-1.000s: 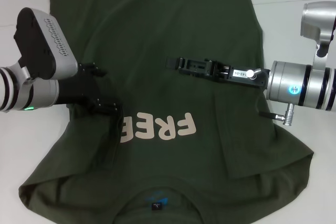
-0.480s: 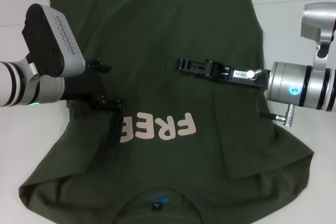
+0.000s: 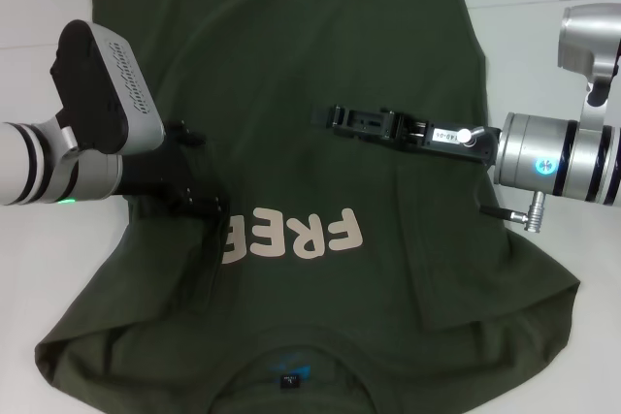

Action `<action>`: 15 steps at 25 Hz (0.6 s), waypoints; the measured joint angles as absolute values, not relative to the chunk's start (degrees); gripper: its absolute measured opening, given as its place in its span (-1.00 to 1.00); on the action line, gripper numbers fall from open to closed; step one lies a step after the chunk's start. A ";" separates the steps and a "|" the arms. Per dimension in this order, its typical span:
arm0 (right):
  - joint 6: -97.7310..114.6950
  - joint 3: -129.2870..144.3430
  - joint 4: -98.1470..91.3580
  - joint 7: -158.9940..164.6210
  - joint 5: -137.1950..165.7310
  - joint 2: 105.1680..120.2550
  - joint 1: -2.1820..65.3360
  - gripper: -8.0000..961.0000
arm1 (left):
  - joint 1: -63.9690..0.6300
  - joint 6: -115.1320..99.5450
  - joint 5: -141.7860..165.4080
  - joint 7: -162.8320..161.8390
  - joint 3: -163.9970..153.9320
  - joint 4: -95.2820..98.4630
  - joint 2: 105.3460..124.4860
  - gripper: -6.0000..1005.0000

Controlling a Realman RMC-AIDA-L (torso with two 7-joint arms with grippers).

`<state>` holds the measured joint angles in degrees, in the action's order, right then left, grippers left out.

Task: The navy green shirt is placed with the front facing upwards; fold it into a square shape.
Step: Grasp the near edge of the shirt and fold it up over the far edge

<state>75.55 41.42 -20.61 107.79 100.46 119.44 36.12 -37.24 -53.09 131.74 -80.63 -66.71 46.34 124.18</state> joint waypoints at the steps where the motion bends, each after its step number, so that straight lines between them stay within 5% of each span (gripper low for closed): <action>1: 75.54 41.29 -20.62 107.77 100.46 119.44 36.12 0.82 | -37.24 -53.19 131.74 -80.63 -66.71 46.19 124.19 0.74; 15: 75.49 40.77 -20.66 107.43 100.46 119.44 36.12 0.82 | -34.23 -57.50 126.09 -80.66 -63.89 49.79 124.21 0.74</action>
